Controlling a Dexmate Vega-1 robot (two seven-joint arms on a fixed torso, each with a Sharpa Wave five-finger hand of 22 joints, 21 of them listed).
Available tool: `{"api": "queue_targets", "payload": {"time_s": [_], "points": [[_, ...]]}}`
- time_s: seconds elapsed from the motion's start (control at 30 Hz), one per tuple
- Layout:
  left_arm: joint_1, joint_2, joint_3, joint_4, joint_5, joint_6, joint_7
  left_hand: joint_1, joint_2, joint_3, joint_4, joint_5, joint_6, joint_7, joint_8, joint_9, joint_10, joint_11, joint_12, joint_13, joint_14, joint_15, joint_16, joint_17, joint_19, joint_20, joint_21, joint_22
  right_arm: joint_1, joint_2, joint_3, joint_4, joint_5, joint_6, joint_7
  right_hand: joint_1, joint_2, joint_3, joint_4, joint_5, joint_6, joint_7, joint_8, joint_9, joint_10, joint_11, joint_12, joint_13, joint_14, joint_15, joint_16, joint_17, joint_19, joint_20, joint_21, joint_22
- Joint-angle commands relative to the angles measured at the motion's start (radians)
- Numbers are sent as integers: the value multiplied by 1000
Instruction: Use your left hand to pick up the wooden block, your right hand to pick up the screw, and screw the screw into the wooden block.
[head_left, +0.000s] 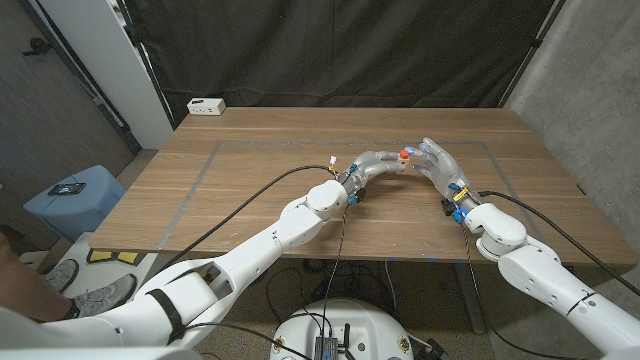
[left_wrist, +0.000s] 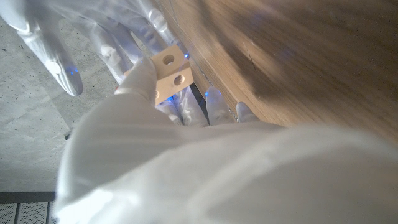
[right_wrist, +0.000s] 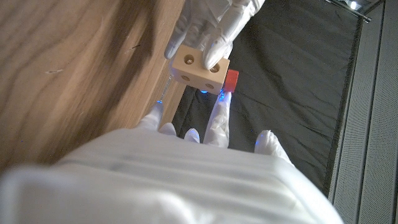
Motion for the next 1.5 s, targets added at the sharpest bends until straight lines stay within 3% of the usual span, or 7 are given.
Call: {"api": "queue_targets", "payload": {"time_s": [0.03,0.73,1.23,1.5], "points": [[7,6,-1,-14,-2,5,3,8,3,12,1,3,-8,-2,-2,5,3,-6,10,7,-4,-57,0,1,0,3,6,4,-21,0,8,-16,-9,4,-27,10,8,3,-6,4,16,-1,5,5,9,0,5,2,-50,-11,4,0,8,-1,9,2],[12,9,-4,-16,-9,3,-2,8,4,9,6,2,-11,-16,-2,5,-1,-6,13,8,-5,-55,2,2,-1,4,5,4,-49,1,16,-46,-23,-4,-59,26,13,9,-16,4,122,26,22,6,57,-4,9,1,-23,-27,8,-2,32,-9,10,2],[11,12,-6,-14,-14,1,-11,2,2,5,11,2,-15,-30,-2,5,-2,-6,14,9,-7,-54,4,2,0,6,6,4,-54,3,13,-51,-21,-4,-53,37,19,14,-21,3,249,52,42,8,107,-4,11,1,-3,-40,8,-3,47,-18,8,2],[12,16,-7,-17,-16,0,-14,-3,2,1,14,2,-12,-39,0,5,1,-7,16,10,-5,-55,6,2,0,4,6,3,-62,7,18,-55,-25,2,-64,40,22,15,-22,2,284,45,46,8,124,-8,11,1,4,-46,9,-3,48,-22,7,2]]}}
